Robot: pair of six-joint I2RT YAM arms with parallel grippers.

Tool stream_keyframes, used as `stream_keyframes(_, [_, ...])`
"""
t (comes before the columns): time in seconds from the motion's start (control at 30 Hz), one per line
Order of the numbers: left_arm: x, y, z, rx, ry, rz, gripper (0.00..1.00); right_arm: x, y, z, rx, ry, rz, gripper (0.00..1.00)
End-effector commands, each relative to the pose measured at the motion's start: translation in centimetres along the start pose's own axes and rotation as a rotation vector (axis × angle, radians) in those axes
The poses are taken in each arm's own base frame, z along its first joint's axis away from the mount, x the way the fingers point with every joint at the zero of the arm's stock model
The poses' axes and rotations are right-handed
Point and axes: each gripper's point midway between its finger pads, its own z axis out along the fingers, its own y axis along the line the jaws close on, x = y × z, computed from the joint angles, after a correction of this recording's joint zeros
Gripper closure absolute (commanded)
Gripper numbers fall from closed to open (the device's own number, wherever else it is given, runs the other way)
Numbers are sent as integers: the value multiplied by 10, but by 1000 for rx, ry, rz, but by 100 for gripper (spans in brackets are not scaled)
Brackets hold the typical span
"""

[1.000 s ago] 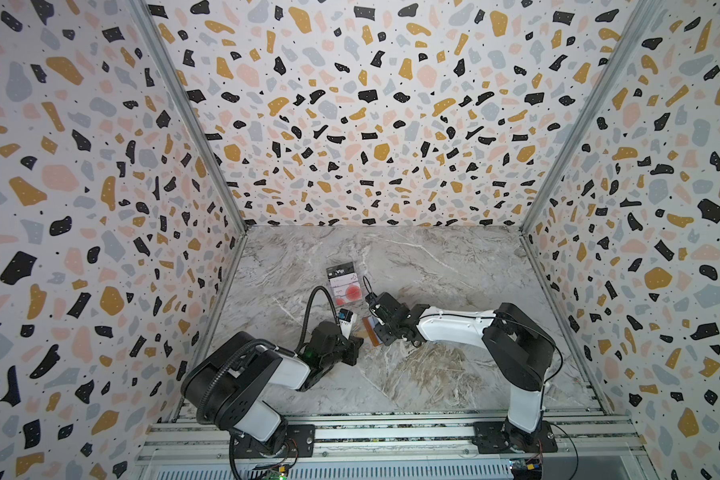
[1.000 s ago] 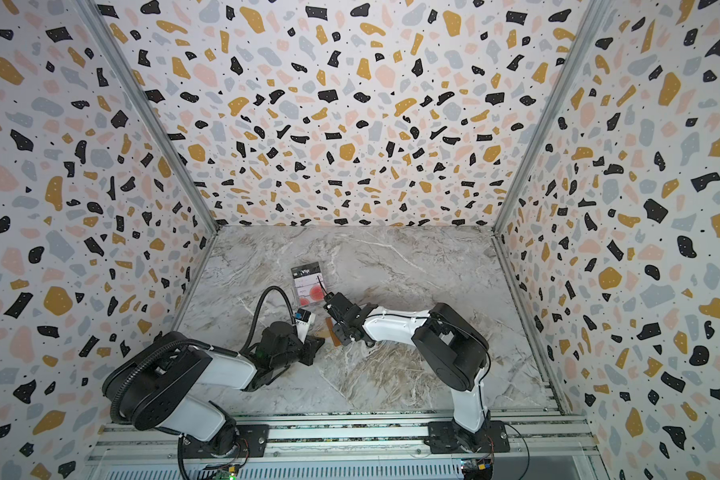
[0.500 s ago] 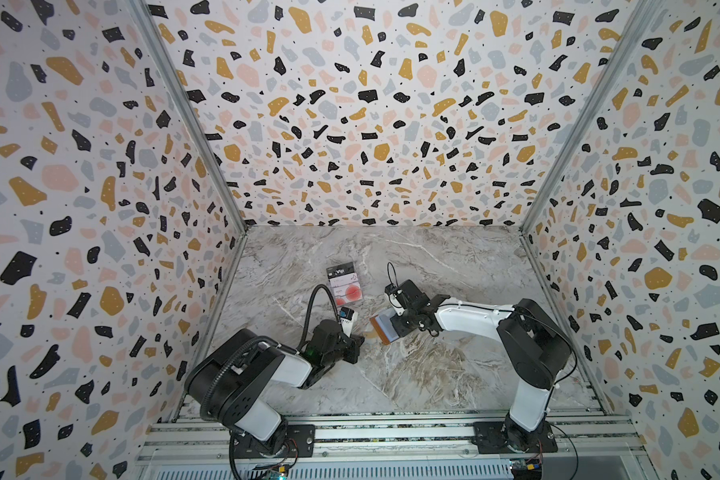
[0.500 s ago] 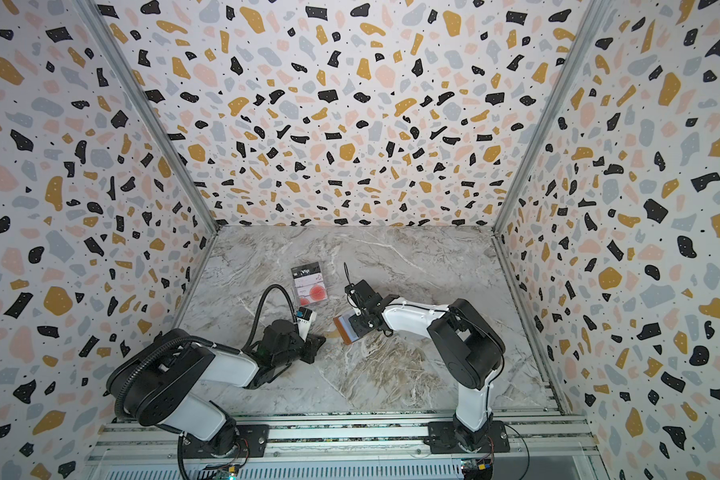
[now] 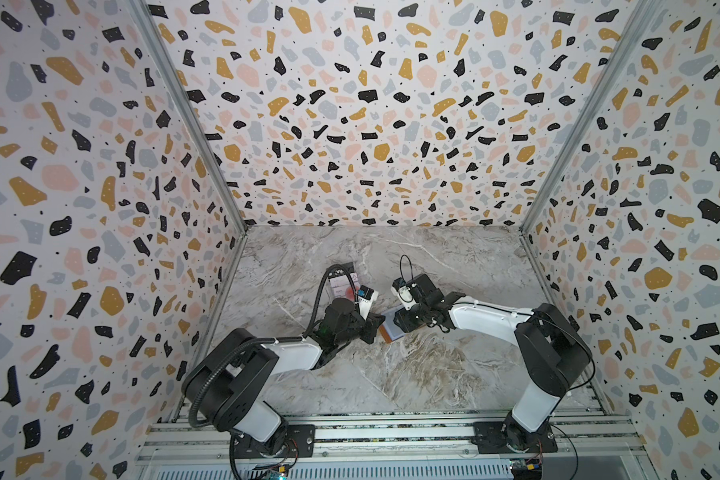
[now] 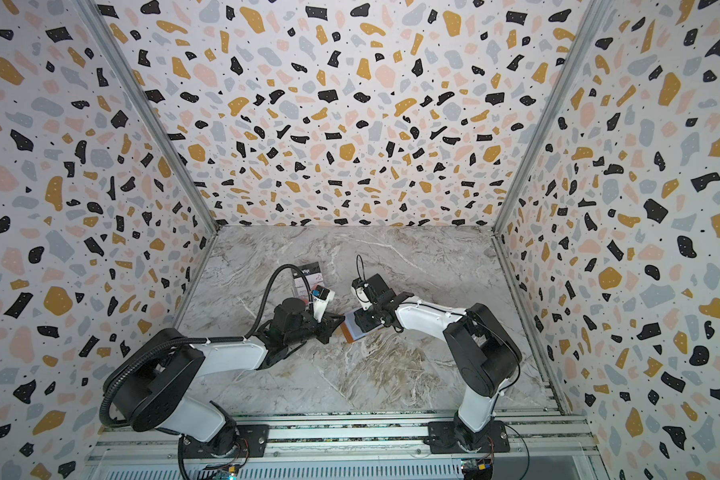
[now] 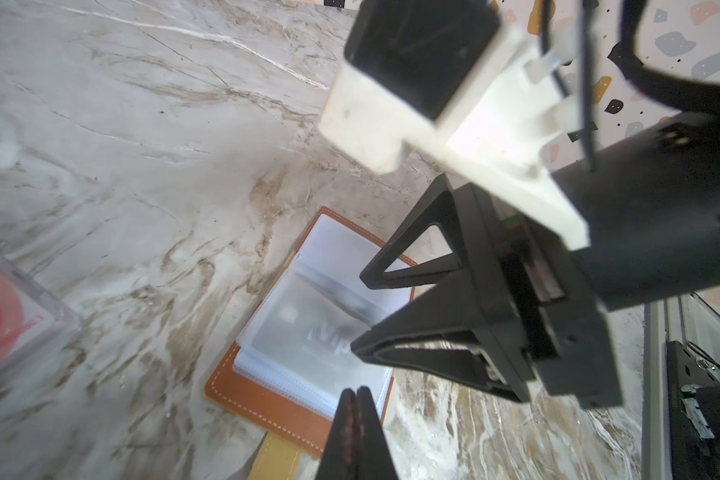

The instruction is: Take the credit cards out of the card holder

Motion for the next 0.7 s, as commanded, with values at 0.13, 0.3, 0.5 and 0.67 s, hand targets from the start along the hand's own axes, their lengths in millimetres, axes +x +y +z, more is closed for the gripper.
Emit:
stream_keyframes(0.13, [37, 10, 22, -10, 61, -67, 100, 6, 20, -2, -10, -1, -134, 38])
stream_keyframes(0.3, [57, 12, 17, -22, 72, -102, 100, 16, 25, 9, -14, 34, -169, 37])
stream_keyframes(0.5, [77, 25, 12, -87, 107, -126, 100, 27, 20, 17, 15, 77, -194, 37])
stream_keyframes(0.67, [82, 28, 11, -99, 107, -142, 100, 34, 14, 21, 49, 105, -204, 41])
